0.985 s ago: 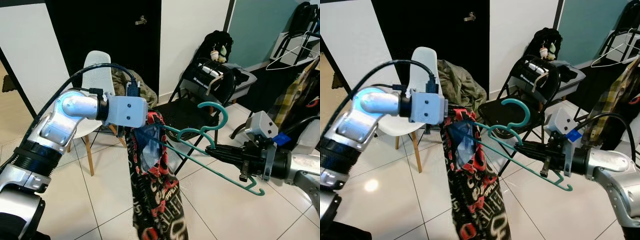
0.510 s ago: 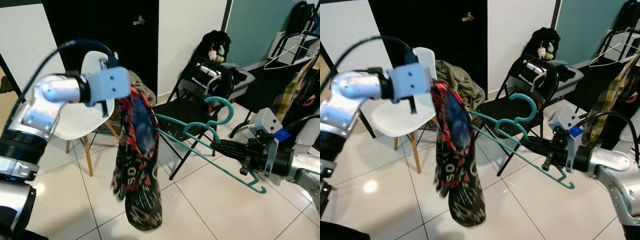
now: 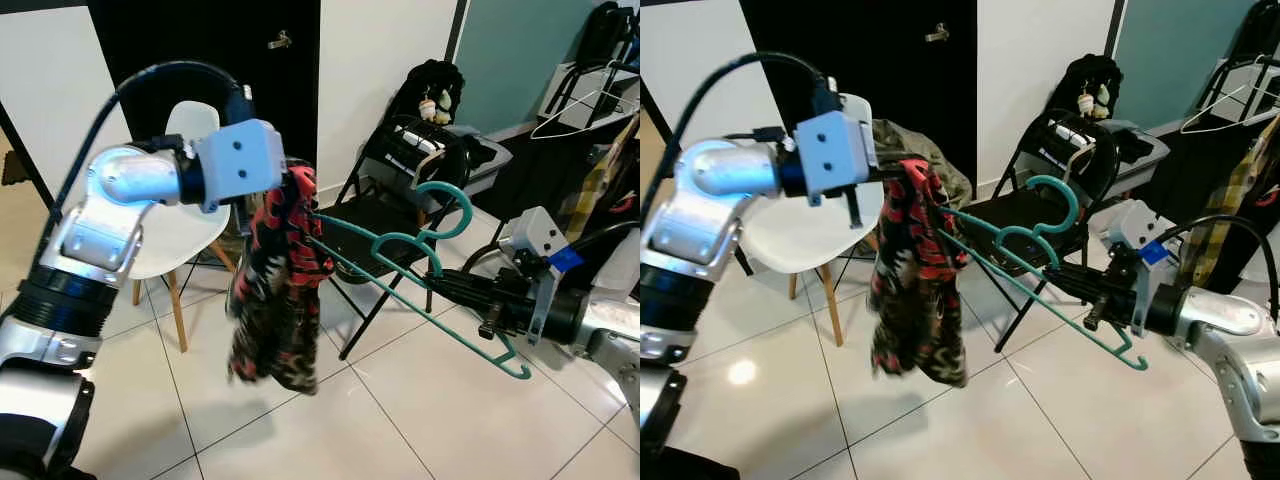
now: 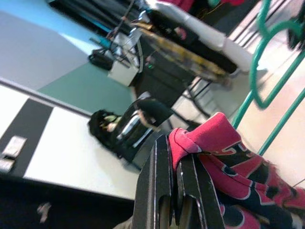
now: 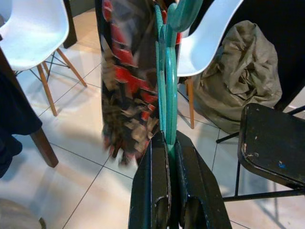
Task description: Hang hanger
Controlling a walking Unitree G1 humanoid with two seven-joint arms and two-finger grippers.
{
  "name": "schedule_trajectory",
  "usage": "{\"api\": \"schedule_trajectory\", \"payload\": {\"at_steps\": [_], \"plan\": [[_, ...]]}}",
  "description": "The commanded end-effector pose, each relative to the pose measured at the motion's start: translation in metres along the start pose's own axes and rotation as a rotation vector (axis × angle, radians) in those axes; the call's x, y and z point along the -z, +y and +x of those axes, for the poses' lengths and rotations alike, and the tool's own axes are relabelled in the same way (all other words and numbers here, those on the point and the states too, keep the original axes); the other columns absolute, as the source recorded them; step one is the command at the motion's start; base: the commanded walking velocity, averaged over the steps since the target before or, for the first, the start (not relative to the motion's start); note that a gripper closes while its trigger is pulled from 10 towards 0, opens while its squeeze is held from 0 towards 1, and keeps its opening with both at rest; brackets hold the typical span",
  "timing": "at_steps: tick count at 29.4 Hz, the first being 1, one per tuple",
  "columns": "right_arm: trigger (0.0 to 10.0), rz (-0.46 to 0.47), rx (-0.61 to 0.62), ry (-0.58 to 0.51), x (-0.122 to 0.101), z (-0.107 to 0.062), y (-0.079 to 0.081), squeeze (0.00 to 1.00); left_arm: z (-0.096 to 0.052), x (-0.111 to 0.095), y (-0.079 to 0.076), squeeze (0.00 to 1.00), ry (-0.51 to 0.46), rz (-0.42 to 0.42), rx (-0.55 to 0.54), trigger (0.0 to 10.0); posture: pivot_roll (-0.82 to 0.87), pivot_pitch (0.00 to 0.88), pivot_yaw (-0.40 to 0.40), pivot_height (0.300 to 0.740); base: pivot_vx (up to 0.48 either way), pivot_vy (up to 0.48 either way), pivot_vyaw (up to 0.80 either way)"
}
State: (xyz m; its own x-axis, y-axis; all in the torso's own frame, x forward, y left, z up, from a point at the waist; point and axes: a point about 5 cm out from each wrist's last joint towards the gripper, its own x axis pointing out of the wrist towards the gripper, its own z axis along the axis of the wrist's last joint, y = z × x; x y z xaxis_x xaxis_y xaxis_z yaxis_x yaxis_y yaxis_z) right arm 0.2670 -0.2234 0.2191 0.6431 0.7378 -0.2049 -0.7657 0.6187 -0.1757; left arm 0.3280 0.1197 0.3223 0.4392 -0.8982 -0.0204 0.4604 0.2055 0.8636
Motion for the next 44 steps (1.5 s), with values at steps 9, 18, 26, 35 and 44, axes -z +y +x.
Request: {"api": "schedule_trajectory", "payload": {"at_steps": [9,18,26,35,44], "plan": [[10.0,0.012,-0.168,-0.02,-0.003,0.004,0.024,0.0,0.016,0.011,-0.007,0.0,0.056,0.076,0.027,10.0,-0.07,0.0,0.031,0.74,0.0,0.0,0.0],[10.0,-0.003,-0.142,0.026,-0.003,-0.021,0.01,0.0,-0.031,0.04,0.007,0.0,0.29,0.118,0.009,10.0,-0.06,0.0,0.03,0.74,0.0,0.0,0.0],[10.0,-0.022,-0.144,0.044,-0.007,-0.033,0.001,0.0,-0.042,0.041,0.005,0.0,0.301,0.116,0.035,10.0,-0.05,0.0,0.016,0.74,0.0,0.0,0.0],[10.0,-0.018,-0.184,0.02,-0.007,-0.022,0.007,0.0,-0.014,0.017,-0.011,0.0,0.116,0.095,0.09,10.0,-0.04,0.0,0.014,0.74,0.0,0.0,0.0],[10.0,-0.014,-0.191,0.004,-0.007,-0.015,0.007,0.0,0.009,-0.002,-0.023,0.0,-0.013,0.078,0.138,10.0,-0.05,0.0,0.018,0.74,0.0,0.0,0.0]]}}
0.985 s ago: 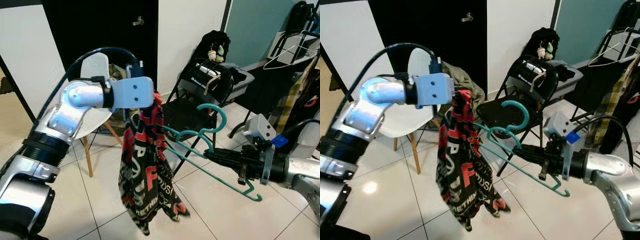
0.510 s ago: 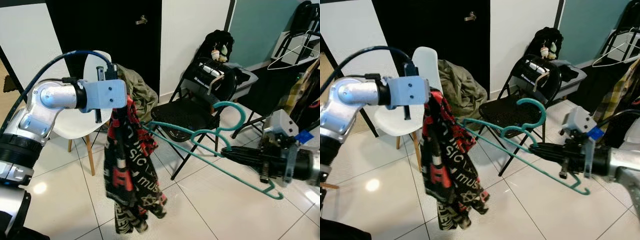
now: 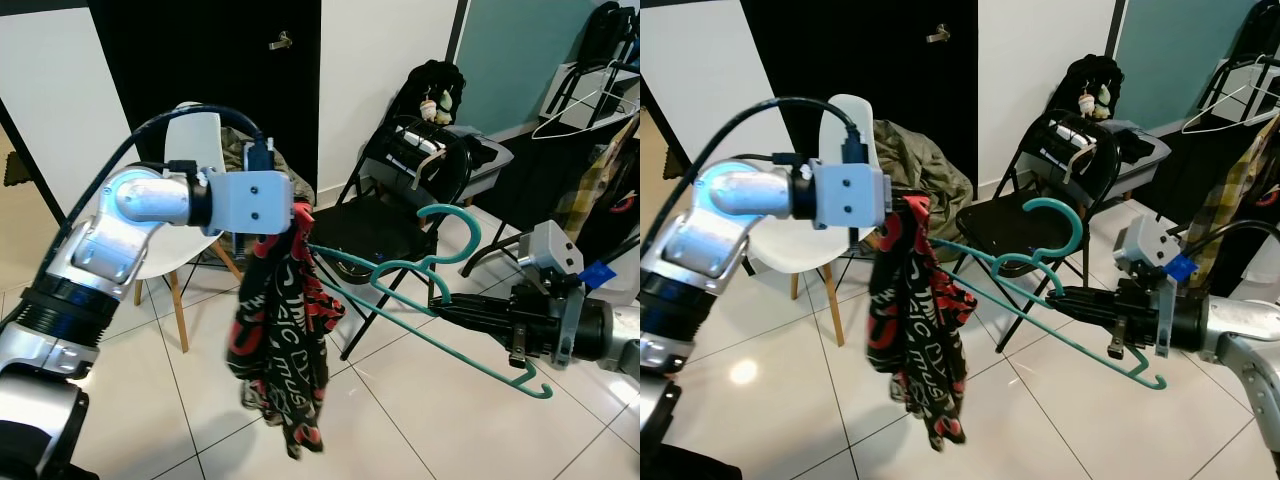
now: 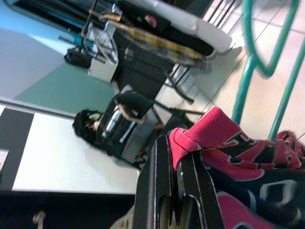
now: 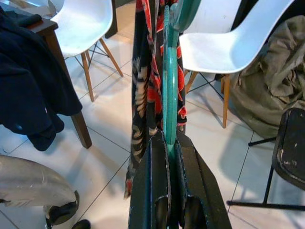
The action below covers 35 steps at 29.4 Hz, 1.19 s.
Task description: Hang hanger
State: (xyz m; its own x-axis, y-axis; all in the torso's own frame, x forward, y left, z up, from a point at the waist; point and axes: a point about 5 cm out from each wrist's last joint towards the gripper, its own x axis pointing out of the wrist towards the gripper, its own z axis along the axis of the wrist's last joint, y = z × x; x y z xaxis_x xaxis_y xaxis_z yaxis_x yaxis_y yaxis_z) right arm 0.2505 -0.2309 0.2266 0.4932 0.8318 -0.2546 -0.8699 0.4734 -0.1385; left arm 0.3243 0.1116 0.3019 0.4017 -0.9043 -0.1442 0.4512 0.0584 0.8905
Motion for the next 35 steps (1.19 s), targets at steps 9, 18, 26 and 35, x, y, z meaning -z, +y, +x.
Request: {"api": "schedule_trajectory", "payload": {"at_steps": [9,18,26,35], "plan": [[10.0,-0.009,0.013,-0.011,0.0,-0.003,-0.003,0.0,0.002,0.003,-0.007,0.0,0.01,0.006,0.03,10.0,-0.05,0.0,0.022,0.74,0.0,0.0,0.0],[10.0,0.036,0.018,0.028,0.005,-0.027,0.003,0.0,-0.02,0.026,-0.002,0.0,0.147,0.008,0.003,10.0,-0.06,0.0,0.024,0.74,0.0,0.0,0.0],[10.0,0.069,-0.013,0.053,0.01,-0.032,0.009,0.0,-0.022,0.026,0.001,0.0,0.15,0.014,-0.001,10.0,-0.06,0.0,0.023,0.74,0.0,0.0,0.0],[10.0,0.068,-0.039,0.019,0.005,-0.029,0.012,0.0,-0.016,0.021,0.0,0.0,0.115,0.017,0.009,10.0,-0.06,0.0,0.027,0.74,0.0,0.0,0.0]]}}
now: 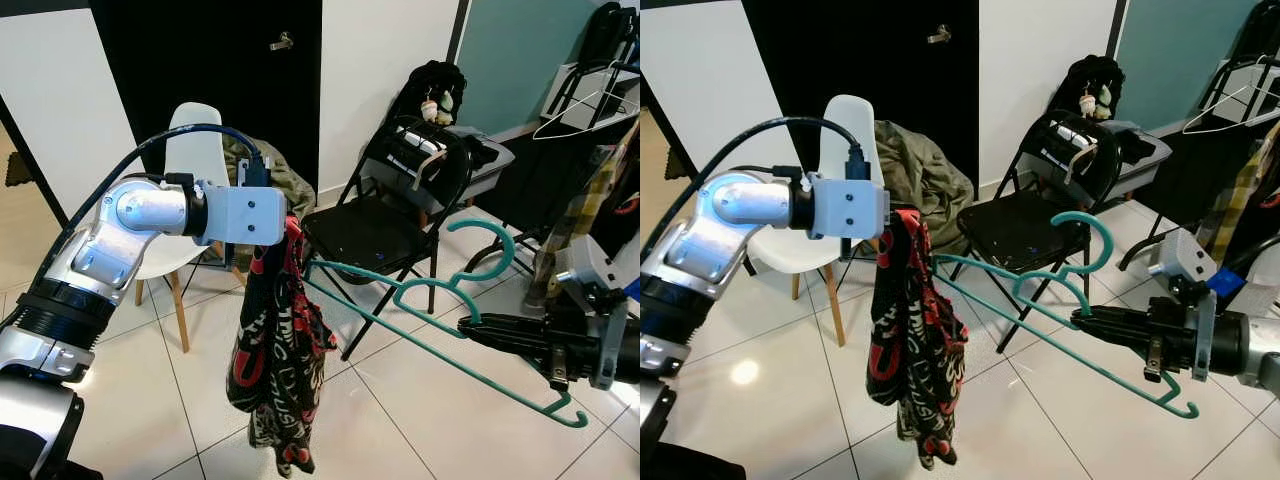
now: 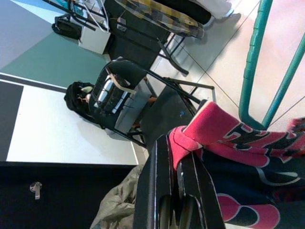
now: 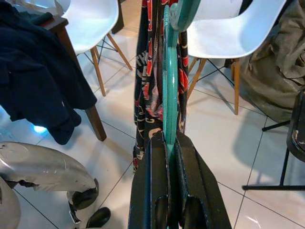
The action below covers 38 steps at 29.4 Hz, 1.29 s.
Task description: Hang hanger
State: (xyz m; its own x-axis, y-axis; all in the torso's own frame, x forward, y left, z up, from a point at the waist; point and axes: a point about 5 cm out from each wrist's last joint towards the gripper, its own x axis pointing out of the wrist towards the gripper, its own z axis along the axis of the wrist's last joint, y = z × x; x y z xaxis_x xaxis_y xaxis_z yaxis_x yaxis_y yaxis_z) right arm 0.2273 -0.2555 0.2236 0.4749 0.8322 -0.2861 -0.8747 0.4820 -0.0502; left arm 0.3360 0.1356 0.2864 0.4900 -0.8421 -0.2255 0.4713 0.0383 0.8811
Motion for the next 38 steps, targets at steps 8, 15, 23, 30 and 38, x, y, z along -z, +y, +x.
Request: {"api": "schedule_trajectory", "payload": {"at_steps": [8,15,23,30,38], "plan": [[10.0,-0.011,-0.029,-0.02,-0.007,-0.005,0.007,0.0,-0.006,-0.001,0.009,0.0,0.007,0.032,-0.023,10.0,-0.06,0.0,0.024,0.74,0.0,0.0,0.0],[10.0,-0.005,-0.042,-0.012,-0.008,-0.011,0.012,0.0,-0.007,0.001,0.009,0.0,0.014,0.032,-0.027,10.0,-0.06,0.0,0.024,0.74,0.0,0.0,0.0],[10.0,-0.002,-0.04,-0.006,-0.008,-0.016,0.015,0.0,-0.007,0.001,0.01,0.0,0.013,0.035,-0.029,10.0,-0.07,0.0,0.024,0.74,0.0,0.0,0.0],[10.0,-0.007,-0.04,-0.012,-0.01,-0.016,0.015,0.0,-0.006,0.0,0.01,0.0,0.011,0.037,-0.028,10.0,-0.07,0.0,0.023,0.74,0.0,0.0,0.0],[10.0,-0.034,-0.001,-0.01,-0.012,-0.013,0.009,0.0,-0.006,-0.004,0.011,0.0,-0.011,0.04,-0.029,10.0,-0.06,0.0,0.021,0.74,0.0,0.0,0.0]]}}
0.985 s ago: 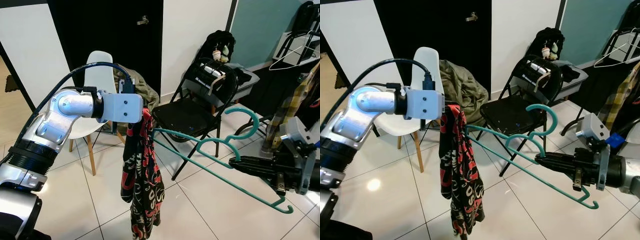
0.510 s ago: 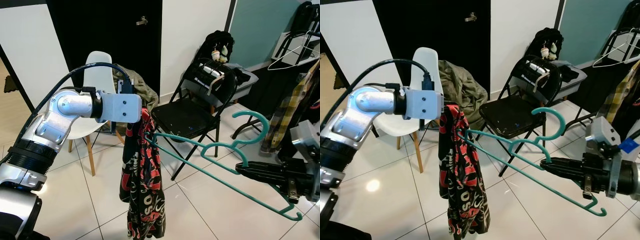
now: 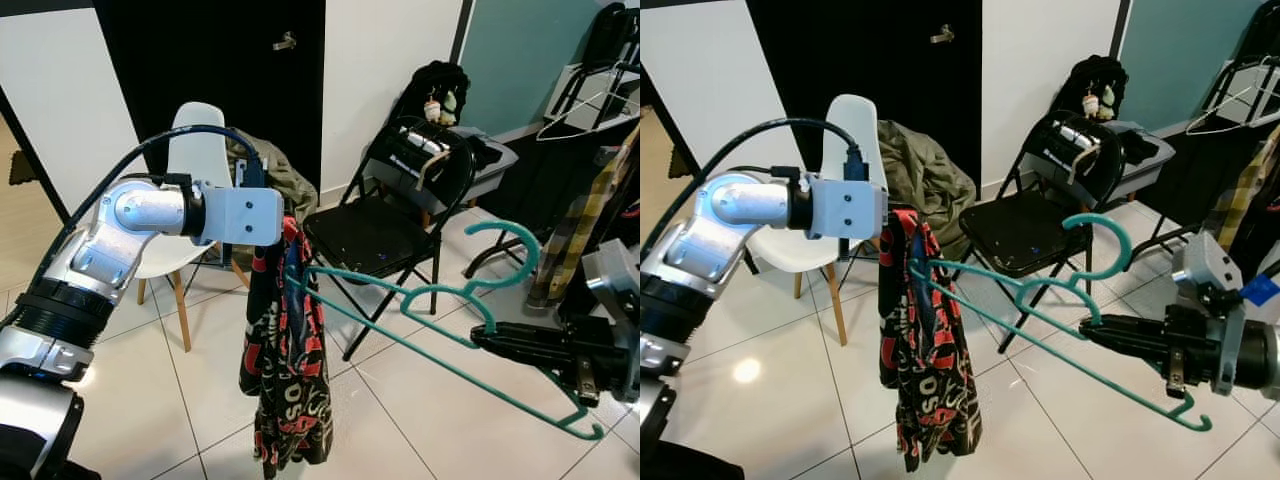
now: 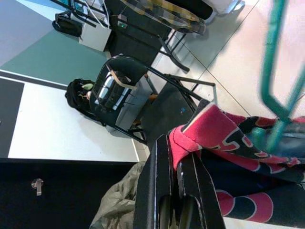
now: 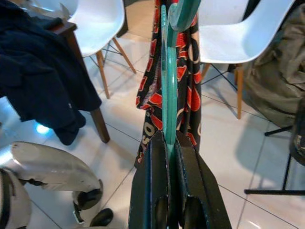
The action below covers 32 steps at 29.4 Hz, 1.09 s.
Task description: Hang hanger
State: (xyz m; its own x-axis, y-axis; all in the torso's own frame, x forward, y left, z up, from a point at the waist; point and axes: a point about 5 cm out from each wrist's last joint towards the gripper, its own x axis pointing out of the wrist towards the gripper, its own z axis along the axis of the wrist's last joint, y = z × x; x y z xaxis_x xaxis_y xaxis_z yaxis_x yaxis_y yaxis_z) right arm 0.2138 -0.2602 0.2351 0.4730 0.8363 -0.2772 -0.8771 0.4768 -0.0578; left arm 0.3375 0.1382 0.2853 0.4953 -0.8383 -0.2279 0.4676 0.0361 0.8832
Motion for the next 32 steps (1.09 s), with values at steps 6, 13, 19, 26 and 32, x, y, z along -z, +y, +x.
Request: {"api": "schedule_trajectory", "payload": {"at_steps": [6,13,19,26,32], "plan": [[10.0,-0.051,0.061,0.004,-0.004,0.002,-0.009,0.0,-0.005,-0.014,0.011,0.0,-0.056,0.038,-0.023,10.0,-0.05,0.0,0.016,0.74,0.0,0.0,0.0],[10.0,-0.053,0.055,0.007,-0.004,0.007,-0.01,0.0,-0.003,-0.021,0.011,0.0,-0.094,0.04,-0.016,10.0,-0.05,0.0,0.015,0.74,0.0,0.0,0.0],[10.0,-0.03,-0.045,-0.017,0.001,0.031,-0.002,0.0,0.005,-0.028,0.007,0.0,-0.135,0.043,0.012,10.0,-0.06,0.0,0.017,0.74,0.0,0.0,0.0],[10.0,-0.019,-0.151,-0.035,0.004,0.058,0.005,0.0,0.011,-0.027,0.005,0.0,-0.12,0.066,0.039,10.0,-0.05,0.0,0.018,0.74,0.0,0.0,0.0],[10.0,-0.027,-0.174,-0.04,0.002,0.064,0.004,0.0,0.011,-0.031,0.003,0.0,-0.142,0.073,0.063,10.0,-0.05,0.0,0.012,0.74,0.0,0.0,0.0]]}}
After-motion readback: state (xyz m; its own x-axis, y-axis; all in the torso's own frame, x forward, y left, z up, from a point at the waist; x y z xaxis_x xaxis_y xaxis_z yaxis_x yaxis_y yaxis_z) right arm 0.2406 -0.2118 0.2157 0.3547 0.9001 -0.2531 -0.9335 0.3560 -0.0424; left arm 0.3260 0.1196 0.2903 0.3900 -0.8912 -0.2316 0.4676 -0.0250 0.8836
